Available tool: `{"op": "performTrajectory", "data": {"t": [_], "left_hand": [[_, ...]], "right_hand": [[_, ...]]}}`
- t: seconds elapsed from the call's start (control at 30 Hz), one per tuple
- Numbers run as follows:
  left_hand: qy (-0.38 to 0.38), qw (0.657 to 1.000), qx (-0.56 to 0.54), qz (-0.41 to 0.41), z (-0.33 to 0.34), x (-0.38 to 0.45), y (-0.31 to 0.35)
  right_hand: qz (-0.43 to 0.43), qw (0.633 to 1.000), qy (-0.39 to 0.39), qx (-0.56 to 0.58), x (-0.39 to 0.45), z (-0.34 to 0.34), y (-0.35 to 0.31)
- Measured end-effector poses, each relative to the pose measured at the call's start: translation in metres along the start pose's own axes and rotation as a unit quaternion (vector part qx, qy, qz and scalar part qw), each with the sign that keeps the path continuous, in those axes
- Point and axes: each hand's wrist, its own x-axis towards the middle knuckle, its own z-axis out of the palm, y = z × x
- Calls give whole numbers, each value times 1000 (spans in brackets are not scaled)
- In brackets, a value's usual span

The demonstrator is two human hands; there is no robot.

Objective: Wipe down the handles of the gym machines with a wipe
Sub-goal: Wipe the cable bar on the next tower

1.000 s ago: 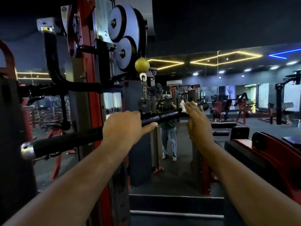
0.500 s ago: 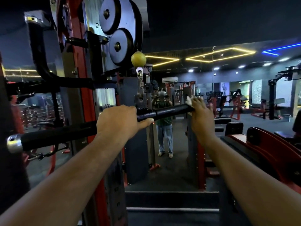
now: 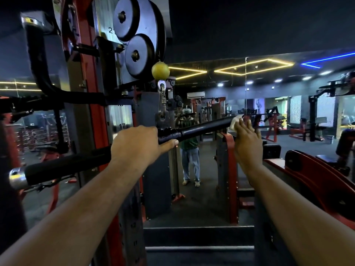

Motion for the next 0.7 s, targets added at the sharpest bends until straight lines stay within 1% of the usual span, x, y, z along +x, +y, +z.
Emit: {"op": "performTrajectory", "data": {"t": [0.03,0.07,0.1,0.13,0.17,0.2,0.23,0.27,0.3,0.33,0.37,0.4,0.43,0.5,0.53,0.57,0.63,0.67,0.7], "left_hand": [[-5,1000,-4,-3,1,1,1],[-8,1000,-8,-5,2,1,2],[-10,1000,-12,-6,3,2,5],[-10,1000,-15,-6,3,2,7],[-10,1000,-15,-8,3,2,8],[-12,1000,-17,-9,3,3,10],[-14,1000,-20,-12,2,3,12],[-17,999,-25,-15,0,2,13],[-18,999,-29,-18,-1,2,14],[-18,999,-32,-20,-1,2,14],[-15,999,-32,-20,-2,1,14],[-10,999,-31,-19,-2,0,14],[-3,999,-29,-18,-2,-1,13],[11,1000,-18,-13,0,-3,9],[15,1000,-12,-12,0,-4,7],[16,1000,-8,-12,1,-6,5],[14,1000,-9,-17,1,-7,2],[13,1000,-10,-19,1,-8,2],[13,1000,-11,-22,0,-8,2]], "right_hand": [[25,999,-1,46,-5,-2,-11],[60,989,0,133,-13,-7,-31],[104,964,3,246,-24,-16,-55],[152,922,7,355,-36,-25,-80],[198,870,8,451,-49,-33,-107],[242,810,1,535,-61,-36,-130],[282,737,-9,614,-72,-37,-150],[317,654,-22,687,-80,-35,-170],[346,572,-37,743,-86,-35,-186],[373,507,-47,775,-88,-34,-197],[390,461,-52,795,-86,-35,-201],[403,441,-48,800,-78,-39,-198],[420,442,-38,792,-65,-45,-189],[481,464,2,744,-28,-56,-155],[498,476,19,724,-11,-60,-136],[501,487,34,715,4,-64,-120],[477,517,49,709,24,-64,-102],[466,531,54,705,28,-62,-101],[459,553,54,693,26,-61,-107]]}}
